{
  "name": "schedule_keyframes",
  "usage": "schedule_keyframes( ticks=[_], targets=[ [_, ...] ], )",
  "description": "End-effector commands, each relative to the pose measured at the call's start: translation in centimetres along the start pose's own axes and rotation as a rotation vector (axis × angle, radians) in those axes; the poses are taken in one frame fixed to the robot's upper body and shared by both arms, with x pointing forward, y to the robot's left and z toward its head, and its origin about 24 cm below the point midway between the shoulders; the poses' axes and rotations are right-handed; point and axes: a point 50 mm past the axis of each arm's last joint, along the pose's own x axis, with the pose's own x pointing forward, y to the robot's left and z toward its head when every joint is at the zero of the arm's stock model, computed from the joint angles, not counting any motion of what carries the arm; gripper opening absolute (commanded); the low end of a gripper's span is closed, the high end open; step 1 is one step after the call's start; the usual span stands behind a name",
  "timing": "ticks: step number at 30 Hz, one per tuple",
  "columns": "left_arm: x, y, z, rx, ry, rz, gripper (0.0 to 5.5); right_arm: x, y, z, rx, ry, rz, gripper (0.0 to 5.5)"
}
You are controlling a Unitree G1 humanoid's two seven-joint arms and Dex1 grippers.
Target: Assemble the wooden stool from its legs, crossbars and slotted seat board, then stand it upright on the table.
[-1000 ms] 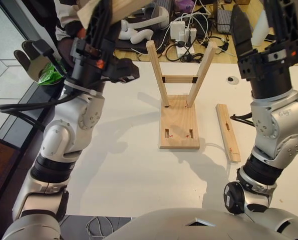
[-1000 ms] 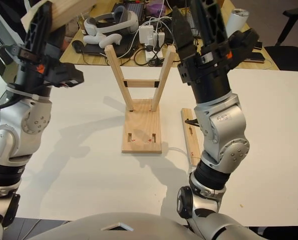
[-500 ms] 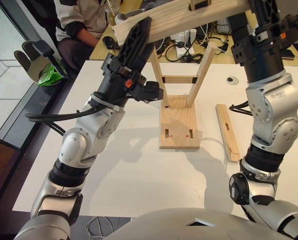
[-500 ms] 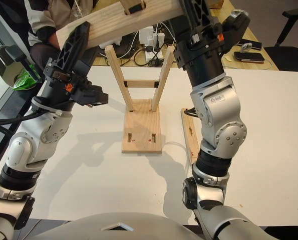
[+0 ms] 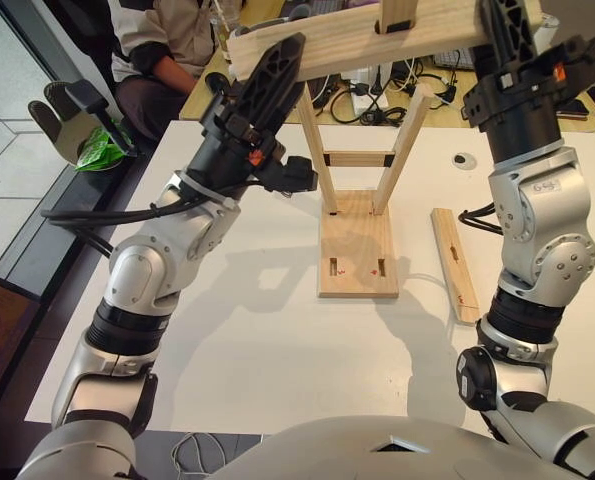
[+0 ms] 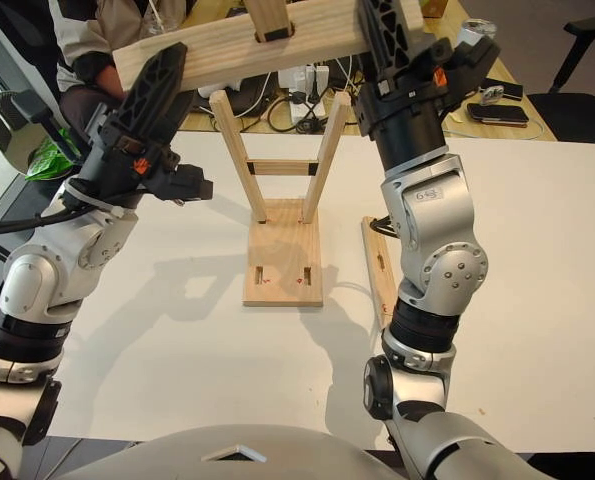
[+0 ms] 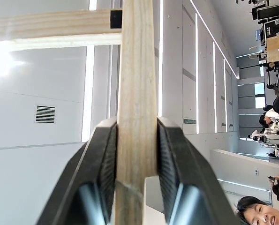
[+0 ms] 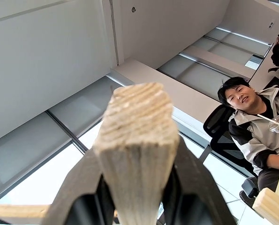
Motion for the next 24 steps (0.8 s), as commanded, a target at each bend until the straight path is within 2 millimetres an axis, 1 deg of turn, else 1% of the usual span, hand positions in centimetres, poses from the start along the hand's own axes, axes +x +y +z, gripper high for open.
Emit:
schedule_keyframes(
  ticks=[1, 2, 3, 5, 7, 10, 11, 14, 15, 17, 18, 20, 22, 24],
  targets=[
    [0.3, -0.5, -0.4, -0.088, -0.006, -0.05, 1.02, 0.0, 0.4, -0.2, 0.0, -0.001, 0.021, 1.0],
    [0.3, -0.4, -0.4, -0.126, -0.01, -0.046, 1.02, 0.0, 0.3, -0.2, -0.001, -0.002, 0.019, 1.0],
    [0.3, -0.2, -0.4, -0.137, -0.02, -0.036, 1.31, -0.1, 0.3, -0.2, -0.003, -0.004, 0.017, 1.0],
    [0.2, 0.1, -0.5, -0.178, -0.034, -0.028, 1.63, -0.1, 0.2, -0.2, -0.003, -0.008, 0.013, 1.0],
    [0.2, 0.4, -0.2, -0.224, -0.066, -0.014, 1.9, -0.2, 0.1, -0.3, -0.001, -0.018, 0.007, 1.0],
    [0.1, 0.7, 0.8, -0.357, -0.105, -0.013, 2.33, -0.4, 0.0, -0.2, -0.01, -0.037, -0.01, 1.0],
    [0.0, 0.8, 1.0, -0.412, -0.103, -0.012, 2.56, -0.4, -0.1, -0.1, -0.016, -0.044, -0.019, 1.0],
    [-0.3, 1.6, 0.9, -0.553, -0.063, 0.016, 2.93, -0.5, -0.4, 0.3, -0.035, -0.062, -0.045, 1.0],
    [-0.4, 1.8, 0.6, -0.618, -0.021, 0.031, 3.06, -0.6, -0.6, 0.4, -0.047, -0.065, -0.061, 1.0],
    [-1.2, 2.1, -1.6, -0.774, 0.163, 0.093, 3.09, -1.0, -1.1, 0.7, -0.124, -0.044, -0.13, 1.0],
    [-1.8, 2.2, -2.6, -0.835, 0.25, 0.124, 3.09, -1.2, -1.2, 0.8, -0.169, -0.027, -0.161, 1.0],
    [-3.5, 2.2, -4.9, -0.969, 0.49, 0.228, 3.09, -1.7, -1.1, 1.1, -0.277, 0.017, -0.201, 1.0],
    [-5.4, 1.6, -6.4, -1.121, 0.731, 0.336, 3.09, -2.5, -0.9, 1.4, -0.376, 0.051, -0.246, 1.0],
    [-6.7, 0.5, -6.9, -1.25, 0.928, 0.407, 3.09, -3.7, -0.6, 1.0, -0.536, 0.131, -0.303, 1.0]
  ],
)
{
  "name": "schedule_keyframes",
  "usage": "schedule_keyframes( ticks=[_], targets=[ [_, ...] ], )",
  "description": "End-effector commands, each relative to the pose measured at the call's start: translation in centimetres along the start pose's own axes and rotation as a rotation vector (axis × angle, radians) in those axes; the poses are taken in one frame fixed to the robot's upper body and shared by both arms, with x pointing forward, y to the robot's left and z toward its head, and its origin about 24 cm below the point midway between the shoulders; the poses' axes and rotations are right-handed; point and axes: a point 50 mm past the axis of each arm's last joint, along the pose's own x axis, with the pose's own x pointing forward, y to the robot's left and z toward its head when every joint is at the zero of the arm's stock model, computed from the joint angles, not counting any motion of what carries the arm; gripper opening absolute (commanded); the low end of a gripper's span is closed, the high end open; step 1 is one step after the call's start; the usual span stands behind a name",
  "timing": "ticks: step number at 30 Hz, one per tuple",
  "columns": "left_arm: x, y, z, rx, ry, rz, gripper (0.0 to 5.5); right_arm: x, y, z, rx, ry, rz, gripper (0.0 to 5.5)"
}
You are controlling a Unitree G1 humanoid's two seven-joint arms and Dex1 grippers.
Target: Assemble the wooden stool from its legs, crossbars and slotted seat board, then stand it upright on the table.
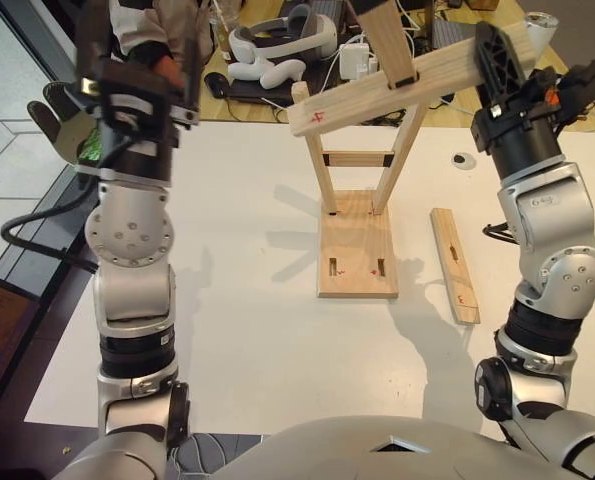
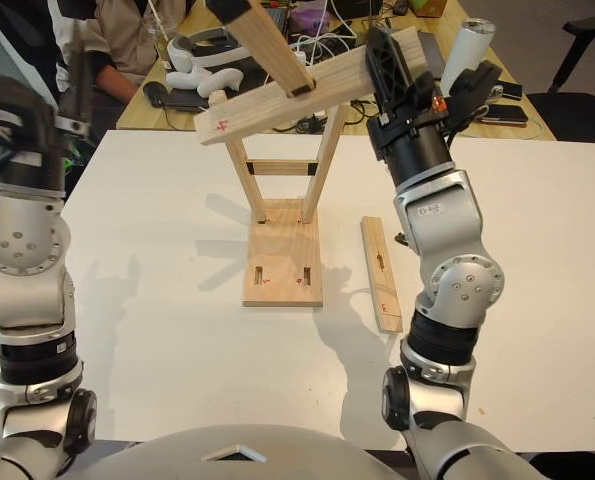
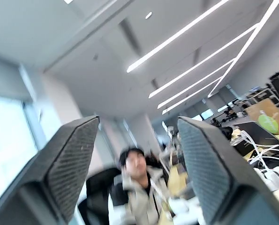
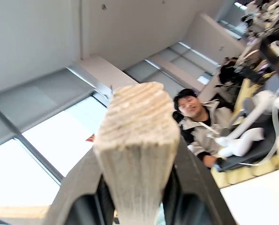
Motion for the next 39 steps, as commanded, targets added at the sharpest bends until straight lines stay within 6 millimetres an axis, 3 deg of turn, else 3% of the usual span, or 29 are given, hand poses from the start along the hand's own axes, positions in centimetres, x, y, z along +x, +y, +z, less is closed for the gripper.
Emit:
schedule_keyframes(
  ticks=[1, 5, 8, 14, 24, 32, 39],
  targets=[
    [-1.7, 1.3, -3.2, -0.292, 0.329, 0.254, 3.09, -2.4, 0.6, -0.7, -0.34, 0.139, -0.094, 1.0],
    [-2.3, 1.3, -4.2, -0.411, 0.452, 0.331, 3.09, -5.4, 0.2, -3.4, -0.649, 0.281, -0.222, 1.0],
    [-1.7, 0.9, -4.1, -0.411, 0.455, 0.288, 3.09, -7.1, -0.5, -5.0, -0.669, 0.309, -0.336, 1.0],
    [-1.9, 0.5, -4.0, -0.418, 0.475, 0.264, 3.09, -8.7, -1.1, -6.2, -0.681, 0.367, -0.46, 1.0],
    [-2.2, 0.7, -4.0, -0.397, 0.501, 0.261, 3.09, -7.6, 0.6, -5.3, -0.934, 0.453, -0.367, 1.0],
    [-2.2, 1.0, -3.9, -0.379, 0.498, 0.26, 3.09, -8.0, 0.7, -5.2, -0.862, 0.491, -0.386, 1.0],
    [-2.6, 1.6, -3.6, -0.345, 0.493, 0.302, 3.09, -6.9, 2.1, -4.3, -0.951, 0.522, -0.26, 1.0]
  ],
)
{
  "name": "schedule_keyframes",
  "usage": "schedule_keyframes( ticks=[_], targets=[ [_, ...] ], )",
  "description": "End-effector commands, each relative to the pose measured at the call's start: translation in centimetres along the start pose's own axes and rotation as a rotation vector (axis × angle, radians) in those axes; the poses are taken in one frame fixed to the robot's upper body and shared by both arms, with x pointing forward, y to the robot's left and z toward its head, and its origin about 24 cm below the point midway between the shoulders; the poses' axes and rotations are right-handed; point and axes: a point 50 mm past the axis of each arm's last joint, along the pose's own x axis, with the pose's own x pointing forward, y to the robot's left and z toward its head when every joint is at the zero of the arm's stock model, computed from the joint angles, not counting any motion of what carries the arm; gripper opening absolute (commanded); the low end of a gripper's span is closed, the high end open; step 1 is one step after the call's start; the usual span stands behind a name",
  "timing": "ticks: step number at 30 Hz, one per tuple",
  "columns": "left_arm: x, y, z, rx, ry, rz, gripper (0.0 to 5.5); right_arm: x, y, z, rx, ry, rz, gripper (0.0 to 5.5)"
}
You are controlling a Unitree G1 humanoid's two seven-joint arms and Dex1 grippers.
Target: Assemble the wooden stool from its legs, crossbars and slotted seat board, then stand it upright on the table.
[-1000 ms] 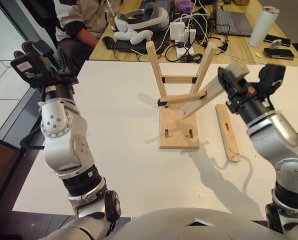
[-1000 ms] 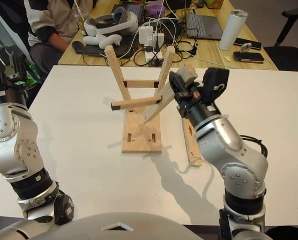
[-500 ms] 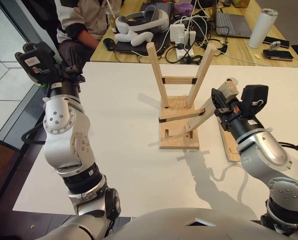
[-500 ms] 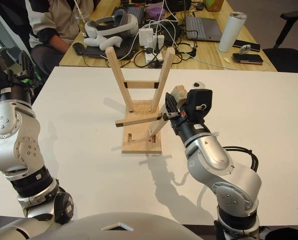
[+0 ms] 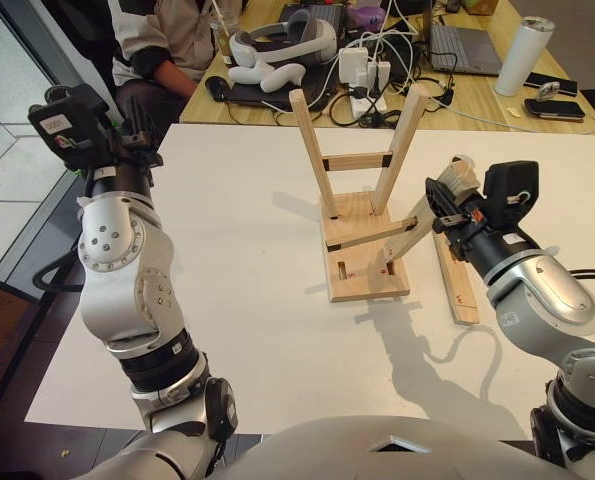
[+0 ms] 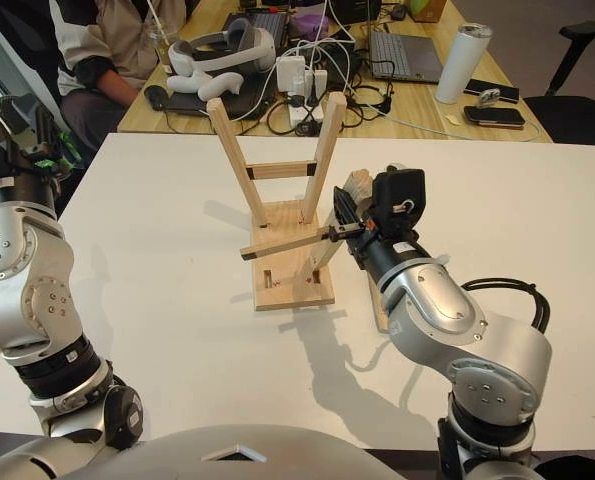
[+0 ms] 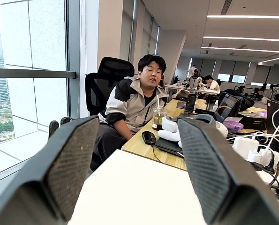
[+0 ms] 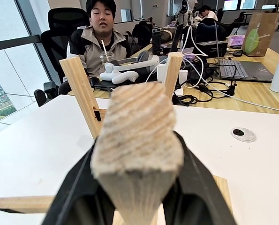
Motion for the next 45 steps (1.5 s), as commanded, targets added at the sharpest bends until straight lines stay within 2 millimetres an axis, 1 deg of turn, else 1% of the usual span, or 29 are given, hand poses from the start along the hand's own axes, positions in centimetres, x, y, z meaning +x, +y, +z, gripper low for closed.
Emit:
schedule_keyframes(
  ticks=[1, 6, 10, 14, 16, 19, 22, 29, 32, 35, 41, 45],
  targets=[
    [-0.2, 0.6, 0.2, 0.025, -0.004, 0.03, 3.09, -0.3, 0.0, 0.6, -0.089, 0.012, 0.058, 1.0],
    [-0.4, 0.5, 0.3, 0.022, -0.014, 0.042, 3.09, -0.5, -0.3, 1.1, -0.097, 0.024, 0.095, 1.0],
    [-0.3, 0.3, 0.3, 0.02, -0.017, 0.04, 3.09, -0.4, -0.7, 0.7, 0.063, 0.066, 0.066, 1.0],
    [-0.2, 0.2, 0.4, 0.025, -0.019, 0.032, 3.09, -0.3, -0.8, 0.8, 0.121, 0.083, 0.03, 1.0],
    [-0.1, 0.4, 0.4, 0.03, -0.018, 0.034, 3.09, -0.4, -1.0, 0.7, 0.101, 0.113, 0.001, 1.0],
    [-0.2, 0.7, 0.4, 0.037, -0.019, 0.04, 3.09, -0.6, -1.7, 0.3, -0.022, 0.17, -0.061, 1.0],
    [-0.1, 0.8, 0.5, 0.045, -0.019, 0.038, 3.09, -0.7, -1.9, 0.3, -0.096, 0.178, -0.076, 1.0],
    [0.2, 0.6, 0.3, 0.057, -0.01, 0.012, 3.09, -0.9, -1.5, -1.4, 0.007, 0.218, -0.089, 1.0],
    [0.3, 0.5, 0.4, 0.058, -0.012, 0.007, 3.09, -0.8, -1.2, -1.5, 0.03, 0.205, -0.059, 1.0],
    [0.3, 0.4, 0.4, 0.058, -0.013, 0.003, 3.09, -0.7, -0.8, -1.4, 0.022, 0.193, -0.015, 1.0],
    [0.5, 0.1, 0.7, 0.055, -0.028, -0.006, 3.09, -0.6, 0.7, -0.7, -0.109, 0.116, 0.115, 1.0],
    [0.5, -0.1, 0.7, 0.058, -0.032, -0.01, 3.09, -0.4, 0.6, -1.0, -0.086, 0.114, 0.11, 1.0]
  ],
)
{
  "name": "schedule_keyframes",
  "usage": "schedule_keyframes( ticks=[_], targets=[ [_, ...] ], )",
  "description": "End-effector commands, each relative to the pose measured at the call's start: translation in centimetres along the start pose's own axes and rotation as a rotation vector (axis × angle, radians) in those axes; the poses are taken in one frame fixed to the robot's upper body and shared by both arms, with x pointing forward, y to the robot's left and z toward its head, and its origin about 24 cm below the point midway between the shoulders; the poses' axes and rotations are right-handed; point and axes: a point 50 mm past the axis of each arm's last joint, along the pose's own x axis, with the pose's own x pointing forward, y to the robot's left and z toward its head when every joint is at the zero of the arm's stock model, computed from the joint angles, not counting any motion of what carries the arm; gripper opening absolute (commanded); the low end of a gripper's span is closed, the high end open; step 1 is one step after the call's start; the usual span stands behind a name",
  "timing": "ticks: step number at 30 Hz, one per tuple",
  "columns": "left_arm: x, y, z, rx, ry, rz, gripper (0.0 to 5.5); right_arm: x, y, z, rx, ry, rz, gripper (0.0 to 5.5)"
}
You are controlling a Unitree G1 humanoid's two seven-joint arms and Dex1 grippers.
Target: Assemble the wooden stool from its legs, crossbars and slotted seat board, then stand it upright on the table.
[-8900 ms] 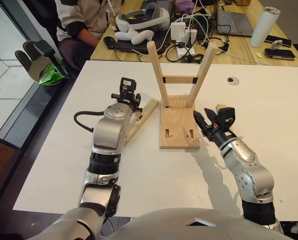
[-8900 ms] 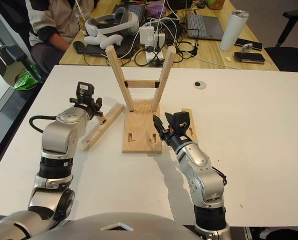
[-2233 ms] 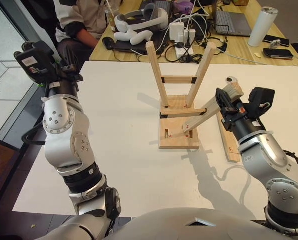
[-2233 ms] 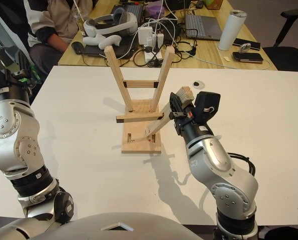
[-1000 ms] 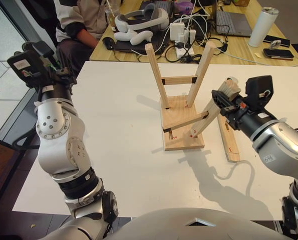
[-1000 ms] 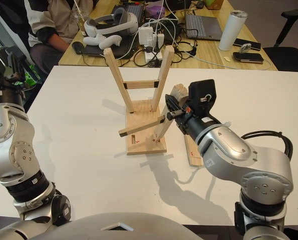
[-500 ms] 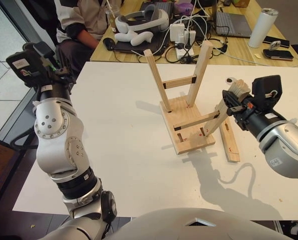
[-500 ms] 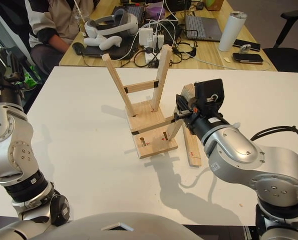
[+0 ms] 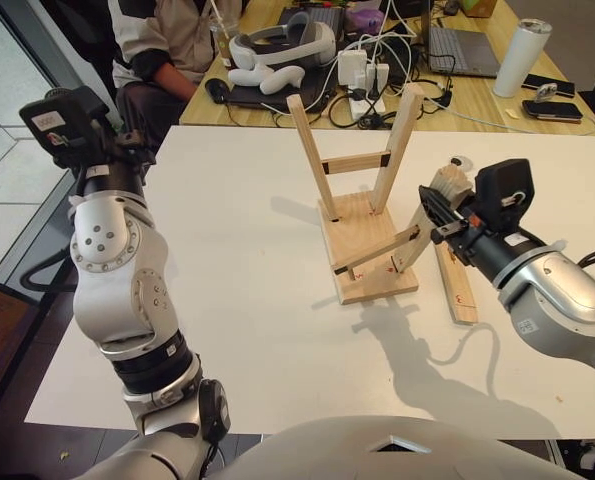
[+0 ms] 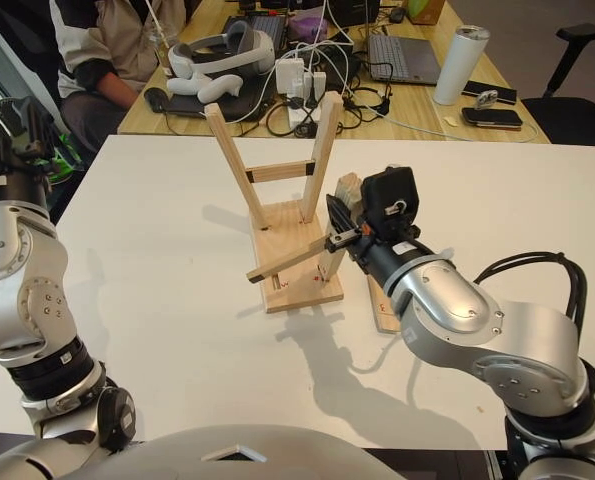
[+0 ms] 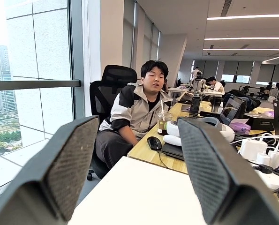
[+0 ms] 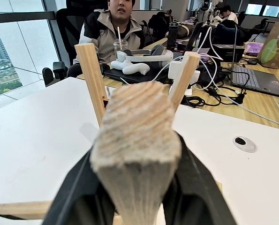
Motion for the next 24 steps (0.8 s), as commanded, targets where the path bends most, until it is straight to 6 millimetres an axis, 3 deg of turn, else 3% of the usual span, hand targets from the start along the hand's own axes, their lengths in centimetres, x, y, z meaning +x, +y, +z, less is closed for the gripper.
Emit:
schedule_keyframes(
  ticks=[1, 7, 18, 21, 24],
  targets=[
    [0.2, -0.1, 0.3, 0.011, -0.012, -0.004, 3.09, 0.1, 0.3, -1.2, 0.03, 0.063, 0.029, 1.0],
    [0.1, -0.1, 0.3, 0.014, -0.009, -0.002, 3.09, 1.0, -1.5, -2.0, 0.214, 0.12, -0.056, 1.0],
    [0.0, 0.1, 0.2, 0.015, -0.006, 0.007, 3.09, 2.9, -3.1, -3.0, 0.304, 0.264, -0.066, 1.0],
    [0.0, 0.1, 0.2, 0.016, -0.007, 0.009, 3.09, 3.3, -3.7, -2.6, 0.254, 0.257, -0.107, 1.0],
    [0.0, 0.1, 0.3, 0.016, -0.008, 0.012, 3.09, 3.7, -2.8, -1.5, 0.078, 0.191, -0.058, 1.0]
  ],
)
